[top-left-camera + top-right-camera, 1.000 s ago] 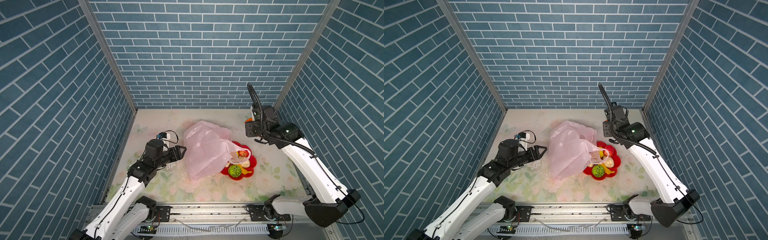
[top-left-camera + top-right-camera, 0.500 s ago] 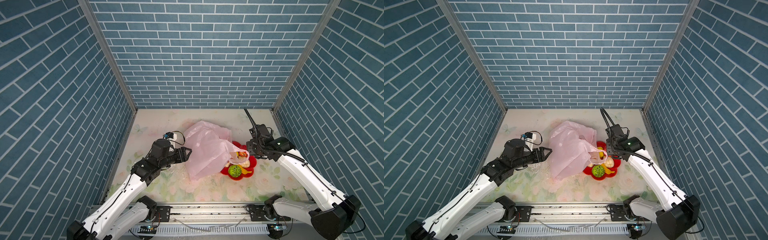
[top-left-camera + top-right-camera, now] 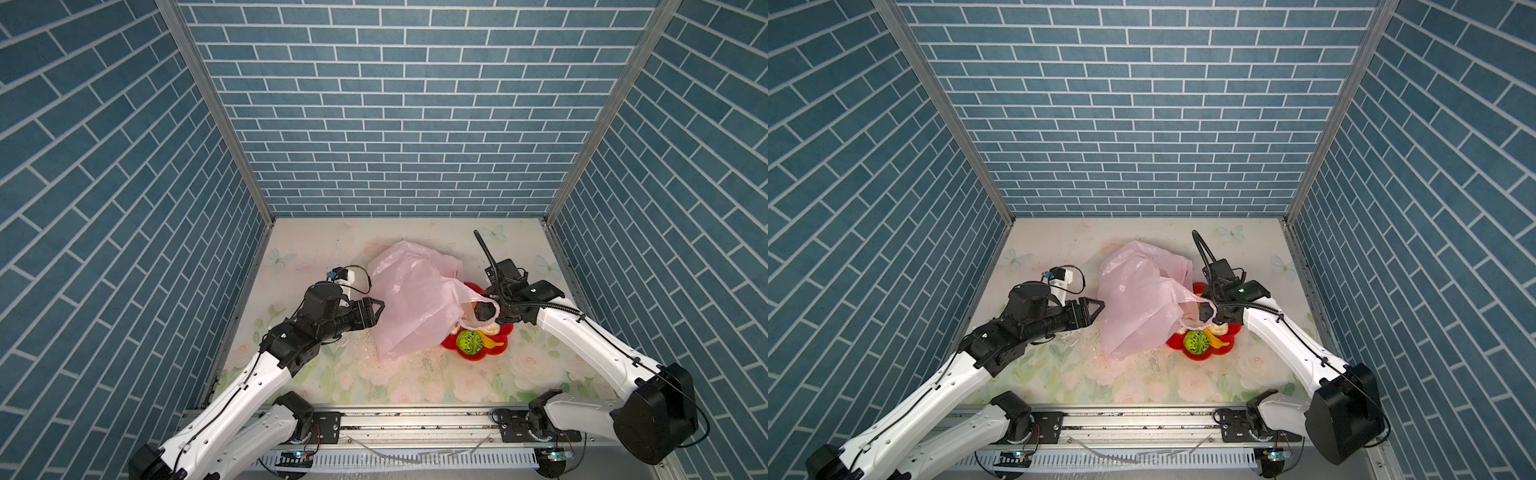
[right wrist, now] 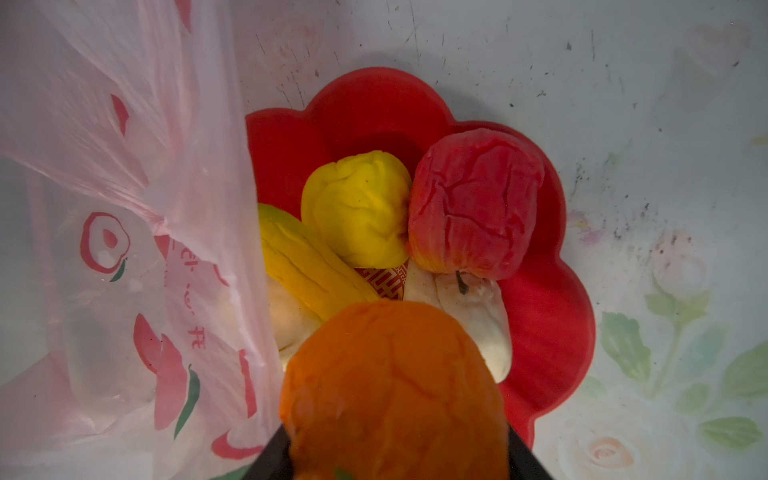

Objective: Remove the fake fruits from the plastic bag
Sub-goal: 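Lower the orange fruit onto the red plate and open the right gripper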

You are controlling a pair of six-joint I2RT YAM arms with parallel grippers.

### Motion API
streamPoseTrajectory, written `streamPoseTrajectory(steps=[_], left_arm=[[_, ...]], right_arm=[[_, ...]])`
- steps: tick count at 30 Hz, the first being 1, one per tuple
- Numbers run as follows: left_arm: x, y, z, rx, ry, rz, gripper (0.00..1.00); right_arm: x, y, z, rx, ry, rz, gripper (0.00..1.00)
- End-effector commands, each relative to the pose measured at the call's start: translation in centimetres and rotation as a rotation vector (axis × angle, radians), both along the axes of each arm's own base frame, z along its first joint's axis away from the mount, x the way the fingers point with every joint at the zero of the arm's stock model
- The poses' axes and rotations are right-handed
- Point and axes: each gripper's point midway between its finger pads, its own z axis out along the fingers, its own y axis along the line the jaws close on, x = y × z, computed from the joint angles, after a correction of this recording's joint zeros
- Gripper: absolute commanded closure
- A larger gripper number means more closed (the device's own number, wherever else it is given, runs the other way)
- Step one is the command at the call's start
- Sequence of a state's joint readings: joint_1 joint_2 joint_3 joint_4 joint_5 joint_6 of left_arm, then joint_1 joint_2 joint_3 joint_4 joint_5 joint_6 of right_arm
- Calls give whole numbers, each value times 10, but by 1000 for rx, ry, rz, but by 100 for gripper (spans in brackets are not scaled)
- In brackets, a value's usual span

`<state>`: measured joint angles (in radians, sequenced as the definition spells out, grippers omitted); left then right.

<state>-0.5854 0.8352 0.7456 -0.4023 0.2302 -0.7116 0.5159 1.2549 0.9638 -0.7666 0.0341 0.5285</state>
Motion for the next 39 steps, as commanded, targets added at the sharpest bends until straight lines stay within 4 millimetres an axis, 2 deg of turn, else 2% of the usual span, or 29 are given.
streamPoseTrajectory(steps=[1,5,10,14,19,22,25,29,32,34,36,39], left_arm=[[-11,-1,-7,18,17,-9,26],[-27,-12,-14,55,34,-53,28],[-52,-30,-15,125,27,-115,29],[-68,-47,-11,133,9,-166,29],[-90,-82,-20,181,10,-270,30],[-95,-106,-26,210,-8,-323,30],[-87,-125,-36,223,-28,-333,30],[-77,-149,-47,206,-51,-344,30],[-62,-158,-69,236,-31,-329,31],[-45,-153,-83,245,-21,-284,32],[-22,-139,-95,269,-17,-212,33],[16,-103,-91,332,-52,-88,34]], right_arm=[[-1,4,-17,26,34,-29,74],[1,6,-25,25,46,-32,69],[1,3,-25,11,40,-39,47],[3,-2,-7,4,-2,-50,39],[5,-14,28,-29,-73,-64,34],[3,-21,46,-38,-114,-75,32],[1,-19,55,-7,-137,-65,30],[1,-15,51,4,-123,-58,31],[2,-21,53,-12,-142,-80,31],[3,-25,60,-19,-168,-95,31],[3,-31,69,-28,-196,-115,30],[1,-43,76,-51,-228,-158,30]])
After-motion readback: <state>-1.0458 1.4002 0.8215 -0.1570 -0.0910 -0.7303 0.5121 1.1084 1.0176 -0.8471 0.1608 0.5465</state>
